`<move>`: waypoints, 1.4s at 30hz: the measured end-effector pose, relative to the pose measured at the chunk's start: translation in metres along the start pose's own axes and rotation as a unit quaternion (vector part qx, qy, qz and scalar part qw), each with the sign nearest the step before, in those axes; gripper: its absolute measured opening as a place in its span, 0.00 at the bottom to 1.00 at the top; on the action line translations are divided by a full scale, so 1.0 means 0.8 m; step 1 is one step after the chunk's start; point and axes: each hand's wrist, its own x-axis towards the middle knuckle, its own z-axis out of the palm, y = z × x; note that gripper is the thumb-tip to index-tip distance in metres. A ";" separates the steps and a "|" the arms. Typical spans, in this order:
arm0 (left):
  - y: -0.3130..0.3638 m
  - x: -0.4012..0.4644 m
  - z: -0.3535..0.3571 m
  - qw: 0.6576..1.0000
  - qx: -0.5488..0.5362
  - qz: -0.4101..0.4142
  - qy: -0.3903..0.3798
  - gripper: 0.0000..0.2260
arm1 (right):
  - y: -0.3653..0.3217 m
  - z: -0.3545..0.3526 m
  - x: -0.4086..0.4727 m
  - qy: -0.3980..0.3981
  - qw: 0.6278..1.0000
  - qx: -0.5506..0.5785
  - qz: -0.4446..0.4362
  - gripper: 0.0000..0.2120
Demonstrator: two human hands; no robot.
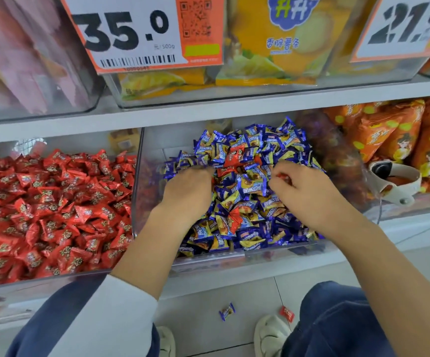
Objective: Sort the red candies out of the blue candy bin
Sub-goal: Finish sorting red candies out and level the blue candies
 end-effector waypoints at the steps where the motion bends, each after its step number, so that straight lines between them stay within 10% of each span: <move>1: 0.001 0.001 0.004 1.000 0.029 0.004 -0.010 0.24 | -0.003 0.001 0.000 0.002 1.000 -0.005 0.008 0.14; 4: 0.003 0.002 0.009 0.999 0.052 -0.006 -0.011 0.22 | -0.008 -0.002 -0.001 0.017 0.999 -0.042 0.006 0.23; 10: 0.006 0.001 -0.006 0.991 -0.033 0.003 0.127 0.11 | 0.034 -0.044 0.006 0.103 0.993 0.006 0.058 0.05; 19: 0.002 -0.021 -0.032 0.934 -0.297 -0.010 0.197 0.12 | 0.041 -0.016 0.011 0.035 0.996 -0.066 0.045 0.05; 26: 0.003 -0.020 -0.032 0.960 -0.265 -0.011 0.086 0.02 | 0.018 0.004 0.054 0.060 0.997 -0.034 0.028 0.12; 42: 0.021 0.051 0.009 0.987 -0.151 -0.010 -0.044 0.23 | 0.015 0.026 0.095 -0.031 0.992 -0.090 0.085 0.14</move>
